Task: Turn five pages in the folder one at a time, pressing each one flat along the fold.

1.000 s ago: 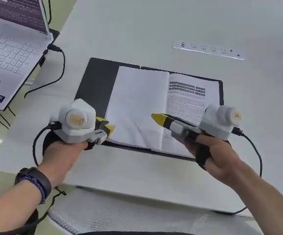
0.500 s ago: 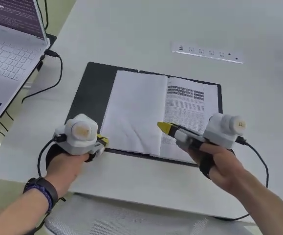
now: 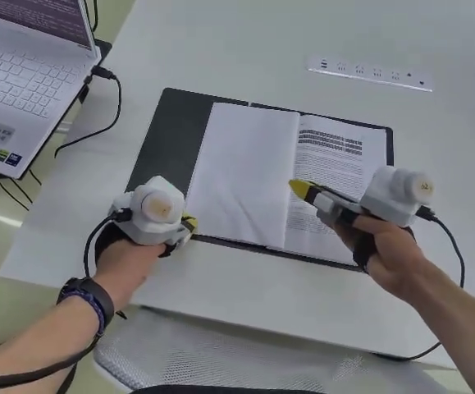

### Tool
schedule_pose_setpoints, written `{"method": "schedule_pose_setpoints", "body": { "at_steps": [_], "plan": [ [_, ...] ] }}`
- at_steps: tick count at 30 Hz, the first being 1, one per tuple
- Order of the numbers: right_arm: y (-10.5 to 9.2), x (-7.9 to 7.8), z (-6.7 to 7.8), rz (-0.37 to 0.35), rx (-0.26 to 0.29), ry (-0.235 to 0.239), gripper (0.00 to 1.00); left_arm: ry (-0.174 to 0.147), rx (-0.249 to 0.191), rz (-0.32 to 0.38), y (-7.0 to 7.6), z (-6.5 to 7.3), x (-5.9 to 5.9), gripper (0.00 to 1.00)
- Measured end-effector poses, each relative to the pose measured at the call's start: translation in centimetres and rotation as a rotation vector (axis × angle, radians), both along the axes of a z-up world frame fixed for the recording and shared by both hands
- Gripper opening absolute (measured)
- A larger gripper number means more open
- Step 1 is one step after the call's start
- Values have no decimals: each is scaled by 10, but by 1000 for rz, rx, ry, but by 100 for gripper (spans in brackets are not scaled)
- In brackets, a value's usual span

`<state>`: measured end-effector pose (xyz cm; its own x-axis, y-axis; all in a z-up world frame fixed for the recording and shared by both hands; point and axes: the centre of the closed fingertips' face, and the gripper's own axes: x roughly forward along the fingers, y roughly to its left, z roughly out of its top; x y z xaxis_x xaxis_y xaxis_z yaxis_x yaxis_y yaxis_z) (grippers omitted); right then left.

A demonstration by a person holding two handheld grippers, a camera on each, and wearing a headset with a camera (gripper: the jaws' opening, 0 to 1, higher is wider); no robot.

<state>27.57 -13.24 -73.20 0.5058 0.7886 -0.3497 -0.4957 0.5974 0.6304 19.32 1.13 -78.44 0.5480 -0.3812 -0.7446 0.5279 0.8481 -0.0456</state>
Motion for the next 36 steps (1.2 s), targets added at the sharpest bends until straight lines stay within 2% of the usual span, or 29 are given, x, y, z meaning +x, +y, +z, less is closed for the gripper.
{"method": "schedule_pose_setpoints", "body": {
  "at_steps": [2,4,7,8,10,16,19,25,27,31,36],
  "plan": [
    [-3,9,-4,-39,0,12,5,-1,8,1,2,-2,1,0],
    [-1,12,-4,-59,16,23,4,0,4,11,3,-1,2,0],
    [3,17,-7,-73,4,33,1,1,-5,17,4,-2,3,0],
    [0,21,-11,-100,-5,45,0,0,-5,15,5,-4,3,0],
    [-1,31,-12,-153,26,66,0,2,-4,3,5,-5,3,0],
    [7,43,-11,-159,34,72,0,16,-23,8,6,-8,4,0],
    [8,49,-16,-170,41,86,0,13,-25,6,6,-9,4,0],
    [11,47,-29,-161,21,103,0,5,-17,10,5,-11,4,0],
    [10,49,-27,-173,43,110,0,5,-19,9,5,-11,5,0],
    [10,52,-28,-162,33,98,0,28,-20,12,5,-12,6,0],
    [10,60,-29,-179,44,97,0,31,-11,14,4,-11,4,0]
  ]
}}
